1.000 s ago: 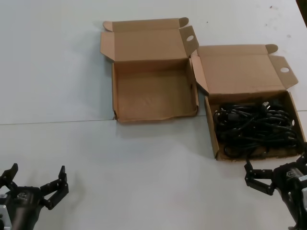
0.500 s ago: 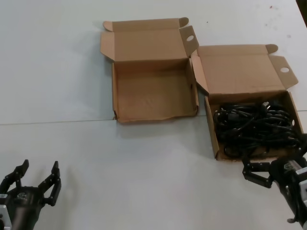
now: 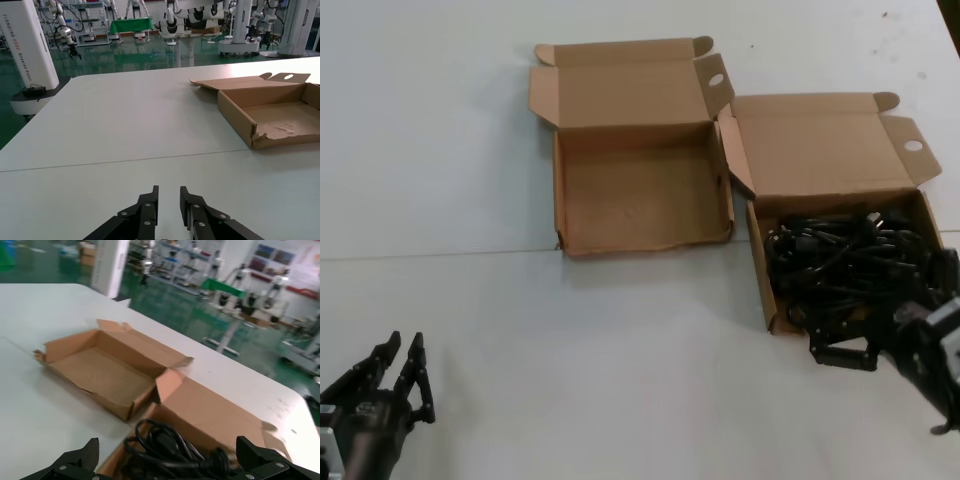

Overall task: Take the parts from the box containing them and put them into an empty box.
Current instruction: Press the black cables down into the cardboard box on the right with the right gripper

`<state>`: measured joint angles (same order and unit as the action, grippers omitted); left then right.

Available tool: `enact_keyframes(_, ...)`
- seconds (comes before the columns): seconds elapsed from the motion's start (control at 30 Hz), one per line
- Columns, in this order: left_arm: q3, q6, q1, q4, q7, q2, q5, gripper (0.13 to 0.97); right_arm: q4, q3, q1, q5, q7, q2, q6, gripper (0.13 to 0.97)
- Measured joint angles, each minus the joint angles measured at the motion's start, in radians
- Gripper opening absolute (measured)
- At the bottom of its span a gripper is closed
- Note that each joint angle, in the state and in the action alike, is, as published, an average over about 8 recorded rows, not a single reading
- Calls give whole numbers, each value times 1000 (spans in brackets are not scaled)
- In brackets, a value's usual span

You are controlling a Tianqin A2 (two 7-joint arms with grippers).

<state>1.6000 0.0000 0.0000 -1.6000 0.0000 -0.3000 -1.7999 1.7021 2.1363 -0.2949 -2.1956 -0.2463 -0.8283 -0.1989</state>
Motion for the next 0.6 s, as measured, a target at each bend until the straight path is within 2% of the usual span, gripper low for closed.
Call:
enact_keyframes(0.17,0,0,0,0,0,0,0,244,48,244,-204,-143,0,-162,-50,966)
enact_keyframes(0.37,0,0,0,0,0,0,0,183,56,488,-453,-215,0,-257,-49,966)
enact_keyframes(0.47,0,0,0,0,0,0,0,173,46,558,-537,-216,0,-276,-19,966)
enact_keyframes(0.6,0,0,0,0,0,0,0,169,30,599,-600,-195,0,-285,36,966)
